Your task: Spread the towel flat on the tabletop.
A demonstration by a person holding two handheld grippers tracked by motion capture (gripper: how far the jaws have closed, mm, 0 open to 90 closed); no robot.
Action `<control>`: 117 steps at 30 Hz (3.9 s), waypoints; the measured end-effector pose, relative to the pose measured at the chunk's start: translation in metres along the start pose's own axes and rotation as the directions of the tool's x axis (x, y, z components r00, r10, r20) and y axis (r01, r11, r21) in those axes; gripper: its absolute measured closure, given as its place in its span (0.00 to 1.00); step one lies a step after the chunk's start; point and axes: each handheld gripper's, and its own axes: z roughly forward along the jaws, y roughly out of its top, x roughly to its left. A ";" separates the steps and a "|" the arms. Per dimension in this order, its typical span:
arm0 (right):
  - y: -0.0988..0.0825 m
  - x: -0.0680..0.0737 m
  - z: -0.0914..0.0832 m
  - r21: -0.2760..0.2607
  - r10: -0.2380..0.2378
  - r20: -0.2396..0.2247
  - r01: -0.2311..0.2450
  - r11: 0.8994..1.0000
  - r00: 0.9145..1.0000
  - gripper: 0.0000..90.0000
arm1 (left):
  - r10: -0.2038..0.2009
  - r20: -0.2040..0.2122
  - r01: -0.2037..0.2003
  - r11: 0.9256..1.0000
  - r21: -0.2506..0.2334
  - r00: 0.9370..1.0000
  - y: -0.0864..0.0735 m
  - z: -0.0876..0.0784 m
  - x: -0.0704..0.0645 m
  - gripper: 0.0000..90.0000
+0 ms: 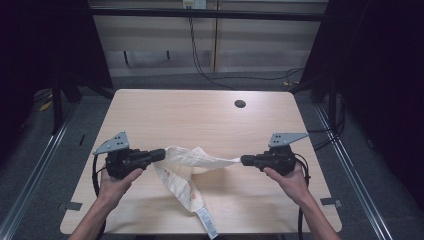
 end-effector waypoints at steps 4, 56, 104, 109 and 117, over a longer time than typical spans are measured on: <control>0.012 0.001 -0.009 -0.022 -0.014 0.010 0.014 1.000 1.000 0.97 | -0.004 -0.015 0.003 1.000 -0.020 1.000 0.006 -0.007 0.002 0.96; 0.035 -0.001 -0.058 -0.118 -0.026 0.053 0.032 0.992 0.998 0.98 | 0.031 -0.037 -0.030 0.999 0.017 0.999 0.012 0.022 0.007 0.97; -0.007 -0.090 0.013 -0.045 0.131 0.179 -0.125 0.991 0.975 0.97 | -0.142 -0.092 0.155 0.976 0.150 0.986 -0.026 0.105 0.085 0.94; -0.012 -0.100 0.032 0.004 0.134 0.181 -0.136 0.991 0.974 0.97 | -0.159 -0.111 0.175 0.973 0.153 0.981 -0.030 0.105 0.092 0.92; -0.020 -0.112 0.046 0.022 0.177 0.198 -0.185 0.982 0.964 0.96 | -0.173 -0.137 0.193 0.970 0.148 0.975 -0.031 0.104 0.096 0.85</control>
